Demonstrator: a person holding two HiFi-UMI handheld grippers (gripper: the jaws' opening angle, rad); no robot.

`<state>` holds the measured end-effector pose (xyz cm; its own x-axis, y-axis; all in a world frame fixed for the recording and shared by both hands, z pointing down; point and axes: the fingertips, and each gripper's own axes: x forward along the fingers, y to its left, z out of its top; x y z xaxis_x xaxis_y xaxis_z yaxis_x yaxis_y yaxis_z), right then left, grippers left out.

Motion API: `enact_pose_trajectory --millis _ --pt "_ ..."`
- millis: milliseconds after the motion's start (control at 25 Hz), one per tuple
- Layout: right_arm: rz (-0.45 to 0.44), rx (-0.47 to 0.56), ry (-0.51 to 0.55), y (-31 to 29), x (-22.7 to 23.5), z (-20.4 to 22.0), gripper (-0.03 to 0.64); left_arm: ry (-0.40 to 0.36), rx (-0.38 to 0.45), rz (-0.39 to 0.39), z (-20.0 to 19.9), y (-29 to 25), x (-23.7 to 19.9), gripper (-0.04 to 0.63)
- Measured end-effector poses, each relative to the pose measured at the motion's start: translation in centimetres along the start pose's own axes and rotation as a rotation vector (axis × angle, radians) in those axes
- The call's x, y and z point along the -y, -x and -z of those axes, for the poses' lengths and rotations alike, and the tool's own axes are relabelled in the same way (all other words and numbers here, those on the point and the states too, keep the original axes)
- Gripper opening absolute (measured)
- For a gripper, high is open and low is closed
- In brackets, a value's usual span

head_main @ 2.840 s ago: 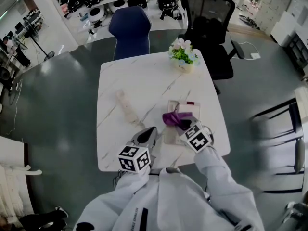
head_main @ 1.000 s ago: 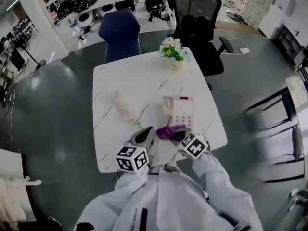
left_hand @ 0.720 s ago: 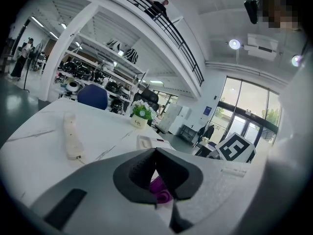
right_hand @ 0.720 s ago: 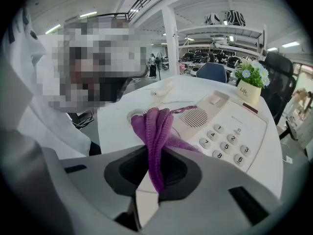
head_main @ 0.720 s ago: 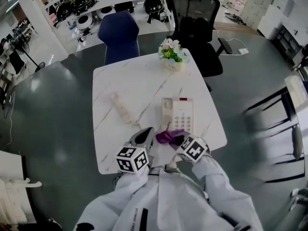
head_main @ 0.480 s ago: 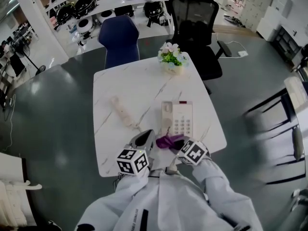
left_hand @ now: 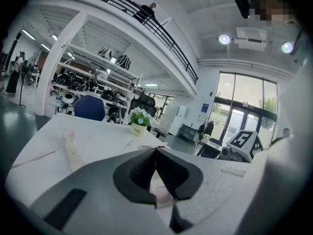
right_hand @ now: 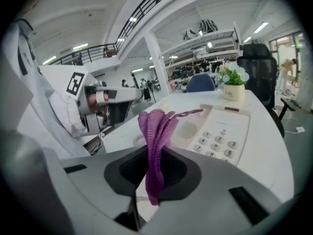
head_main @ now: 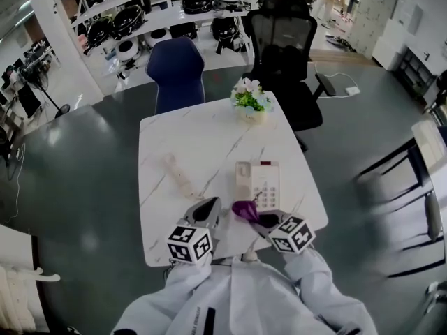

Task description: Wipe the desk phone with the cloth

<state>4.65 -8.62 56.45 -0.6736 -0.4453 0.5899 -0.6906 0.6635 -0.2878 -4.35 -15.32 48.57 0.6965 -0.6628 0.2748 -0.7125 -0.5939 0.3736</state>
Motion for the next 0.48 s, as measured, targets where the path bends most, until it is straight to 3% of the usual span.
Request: enact_pose_trajectory --millis 240,480 --pt "0.045 0.402 -0.098 5.0 1.4 -5.8 0.041 -0.057 0.057 0.014 -2.6 1.1 0.5 -0.003" --pt "0.133 0.569 -0.087 8.9 3.0 -8.8 0.041 -0.142 0.138 -0.001 -5.2 2.3 1.3 -0.003"
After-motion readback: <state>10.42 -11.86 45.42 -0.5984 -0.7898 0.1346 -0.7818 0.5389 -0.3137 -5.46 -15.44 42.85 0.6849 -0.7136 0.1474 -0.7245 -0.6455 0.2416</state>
